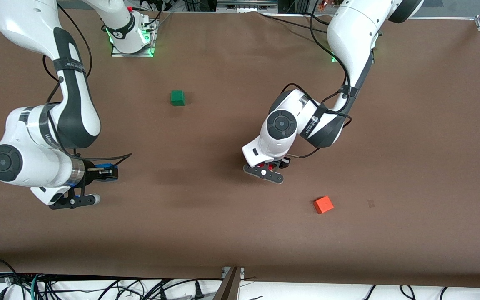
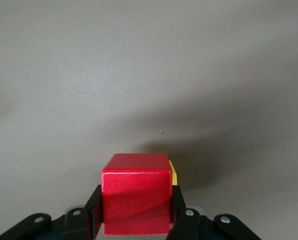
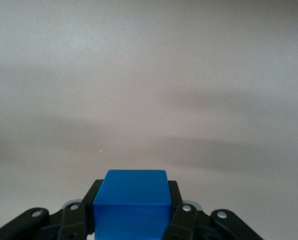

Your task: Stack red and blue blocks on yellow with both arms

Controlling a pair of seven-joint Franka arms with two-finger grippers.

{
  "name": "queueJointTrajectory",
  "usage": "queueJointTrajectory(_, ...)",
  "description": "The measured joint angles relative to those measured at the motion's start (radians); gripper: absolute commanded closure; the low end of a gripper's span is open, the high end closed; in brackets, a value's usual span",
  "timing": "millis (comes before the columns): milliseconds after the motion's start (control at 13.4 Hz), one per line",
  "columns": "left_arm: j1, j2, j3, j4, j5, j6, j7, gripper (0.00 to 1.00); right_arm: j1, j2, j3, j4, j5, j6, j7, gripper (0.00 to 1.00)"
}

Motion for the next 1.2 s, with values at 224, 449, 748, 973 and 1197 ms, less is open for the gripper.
queueJointTrajectory(224,0.0,0.0,0.0,-0.019,0.0,-0.007,0.001,1.0,0.003,0.0,0.004,0.063,0.004,-0.073,0.046,0.6)
queueJointTrajectory(449,-0.006,0.0,0.0,-0.04,0.0,-0.007,0.001,1.0,0.026,0.0,0.019,0.077,0.006,-0.089,0.131,0.6)
queueJointTrajectory(748,-0.015,0.0,0.001,-0.05,0.0,-0.007,0.001,1.0,0.057,0.0,0.039,0.079,0.007,-0.09,0.227,0.6)
queueJointTrajectory(973,-0.018,0.0,0.001,-0.055,0.0,-0.007,0.0,1.0,0.061,-0.003,0.073,0.09,0.007,-0.09,0.304,0.59)
queueJointTrajectory(1197,-0.026,0.0,0.001,-0.055,0.0,-0.007,-0.018,0.01,0.063,-0.003,0.1,0.094,0.007,-0.089,0.354,0.59)
